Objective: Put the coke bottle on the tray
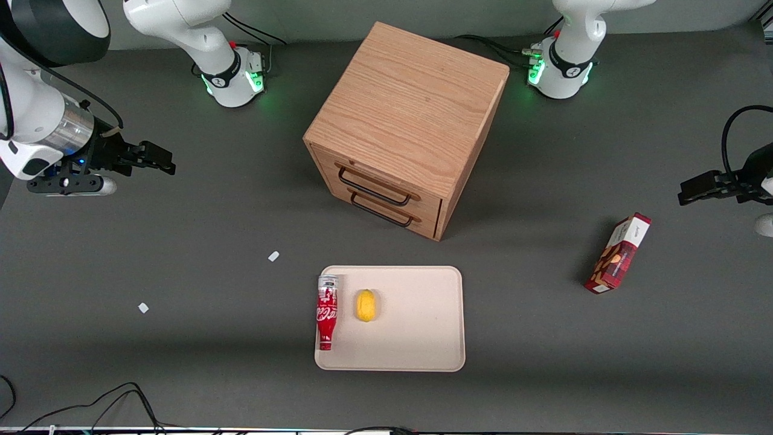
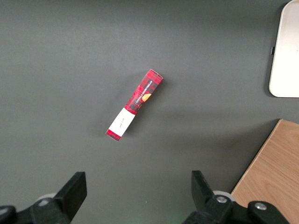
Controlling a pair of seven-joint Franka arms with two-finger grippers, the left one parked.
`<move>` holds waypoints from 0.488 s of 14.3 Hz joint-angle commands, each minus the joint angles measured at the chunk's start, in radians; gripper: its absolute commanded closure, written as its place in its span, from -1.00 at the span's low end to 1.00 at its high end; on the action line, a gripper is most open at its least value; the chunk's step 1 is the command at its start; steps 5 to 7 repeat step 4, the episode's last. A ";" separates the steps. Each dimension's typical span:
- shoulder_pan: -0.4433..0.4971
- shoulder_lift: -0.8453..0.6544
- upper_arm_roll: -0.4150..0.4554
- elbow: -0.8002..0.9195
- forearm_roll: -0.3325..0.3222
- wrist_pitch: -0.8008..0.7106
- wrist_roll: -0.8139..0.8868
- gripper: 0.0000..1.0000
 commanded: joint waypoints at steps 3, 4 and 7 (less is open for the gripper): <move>-0.216 -0.006 0.227 0.010 -0.033 -0.023 -0.007 -1.00; -0.262 -0.001 0.275 0.010 -0.033 -0.023 -0.005 -1.00; -0.262 -0.001 0.275 0.010 -0.033 -0.023 -0.005 -1.00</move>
